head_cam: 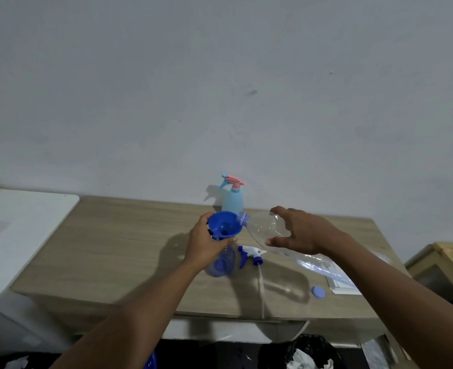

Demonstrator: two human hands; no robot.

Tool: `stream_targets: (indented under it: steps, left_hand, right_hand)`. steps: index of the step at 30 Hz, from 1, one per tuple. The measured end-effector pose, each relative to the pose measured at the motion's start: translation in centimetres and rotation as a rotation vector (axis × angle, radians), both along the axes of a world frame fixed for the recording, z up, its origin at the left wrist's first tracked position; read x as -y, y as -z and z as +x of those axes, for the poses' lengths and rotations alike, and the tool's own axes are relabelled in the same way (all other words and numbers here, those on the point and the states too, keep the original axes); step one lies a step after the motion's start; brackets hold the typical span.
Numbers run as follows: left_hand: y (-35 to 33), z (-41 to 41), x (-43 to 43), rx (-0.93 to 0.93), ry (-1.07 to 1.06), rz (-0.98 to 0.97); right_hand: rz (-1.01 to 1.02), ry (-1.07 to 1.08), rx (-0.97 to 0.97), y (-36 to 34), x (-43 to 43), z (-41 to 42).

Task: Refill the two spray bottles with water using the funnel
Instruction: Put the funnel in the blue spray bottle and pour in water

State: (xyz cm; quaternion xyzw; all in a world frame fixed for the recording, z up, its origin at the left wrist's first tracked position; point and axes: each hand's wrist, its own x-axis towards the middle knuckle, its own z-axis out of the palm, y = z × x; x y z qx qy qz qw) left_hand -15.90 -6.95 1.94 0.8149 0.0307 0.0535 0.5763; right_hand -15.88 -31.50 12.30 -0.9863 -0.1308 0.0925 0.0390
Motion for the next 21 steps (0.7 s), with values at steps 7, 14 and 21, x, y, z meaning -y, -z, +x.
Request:
stream_targets:
  steps: [7,14,21]
  left_hand:
    - [-0.3,0.1,0.0,0.004,0.005,0.008]
    - [-0.4,0.1,0.0,0.008,0.007,0.014]
    - [-0.2,0.1,0.1,0.018,-0.001,0.016]
  right_hand:
    - [-0.125,-0.035,-0.002,-1.1,-0.5,0.6]
    - [-0.147,-0.045,-0.014,-0.9,-0.6,1.1]
    - [-0.158,-0.048,-0.003,-0.9,-0.4,1.0]
